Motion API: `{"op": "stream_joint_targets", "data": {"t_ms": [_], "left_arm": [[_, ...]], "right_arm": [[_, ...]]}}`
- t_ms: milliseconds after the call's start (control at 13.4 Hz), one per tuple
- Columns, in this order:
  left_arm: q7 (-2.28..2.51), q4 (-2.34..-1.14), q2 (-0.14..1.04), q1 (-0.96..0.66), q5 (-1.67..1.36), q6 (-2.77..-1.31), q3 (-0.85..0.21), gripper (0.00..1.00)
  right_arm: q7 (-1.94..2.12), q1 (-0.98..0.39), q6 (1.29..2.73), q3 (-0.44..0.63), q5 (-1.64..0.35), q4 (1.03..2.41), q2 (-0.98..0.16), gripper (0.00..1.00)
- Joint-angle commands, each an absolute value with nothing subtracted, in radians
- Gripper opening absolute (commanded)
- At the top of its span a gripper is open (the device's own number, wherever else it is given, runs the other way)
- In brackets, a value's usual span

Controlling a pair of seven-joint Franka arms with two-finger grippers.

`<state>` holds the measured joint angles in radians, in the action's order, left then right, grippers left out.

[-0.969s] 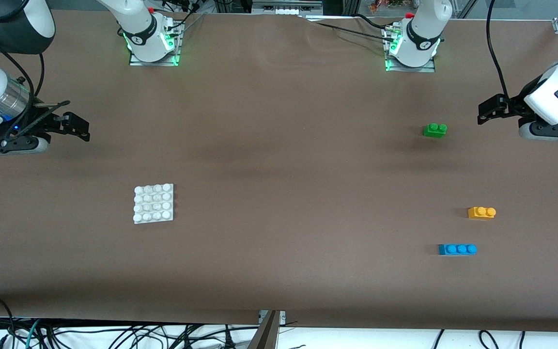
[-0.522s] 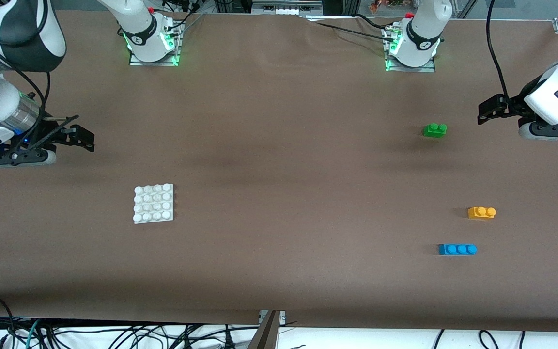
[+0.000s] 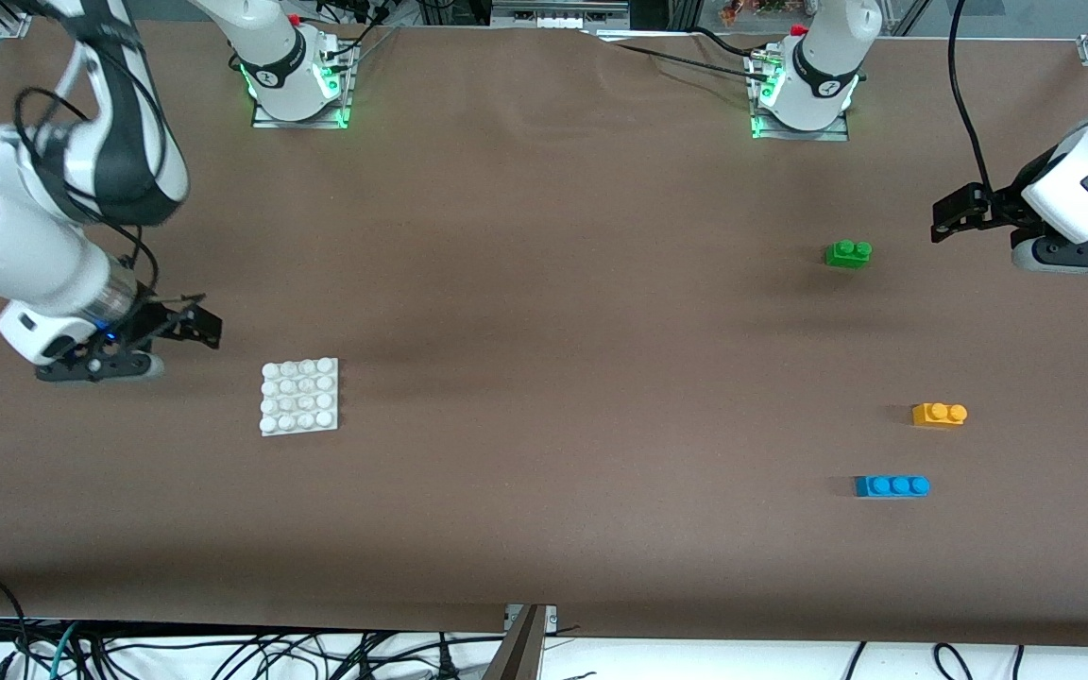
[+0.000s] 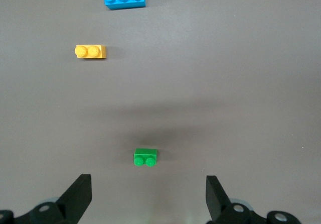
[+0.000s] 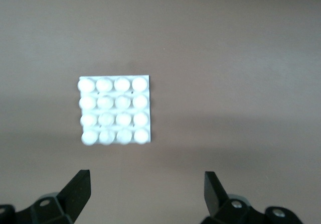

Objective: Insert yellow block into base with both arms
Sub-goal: 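Lower the right gripper onto the edge of the white base plate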

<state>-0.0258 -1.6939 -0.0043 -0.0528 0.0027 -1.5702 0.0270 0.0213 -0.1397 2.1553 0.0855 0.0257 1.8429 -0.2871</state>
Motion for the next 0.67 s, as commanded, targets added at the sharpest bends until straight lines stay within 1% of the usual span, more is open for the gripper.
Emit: {"op": "stream_joint_targets", "data": {"t_ms": [0, 149, 298, 447, 596], "left_arm": [[-0.025, -1.672, 0.003, -0.054, -0.006, -1.552, 0.028, 1.0], [-0.025, -1.672, 0.003, -0.054, -0.006, -1.552, 0.028, 1.0], [-0.025, -1.672, 0.003, -0.054, -0.006, -1.552, 0.028, 1.0], [-0.025, -1.672, 0.003, -0.054, -0.006, -1.552, 0.029, 1.0], [-0.025, -1.672, 0.003, -0.054, -0.006, -1.551, 0.028, 1.0]], "right_arm": [[0.034, -0.13, 2.309, 0.075, 0.032, 1.896, -0.373, 1.0], [0.037, -0.123, 2.409, 0.066, 0.029, 1.953, -0.403, 1.0], [0.037, -0.112, 2.466, 0.057, 0.026, 1.976, -0.443, 1.0], [0.037, -0.097, 2.48, 0.04, 0.011, 1.965, -0.471, 1.0], [0.038, -0.095, 2.477, 0.031, -0.023, 1.922, -0.5, 1.0]]}}
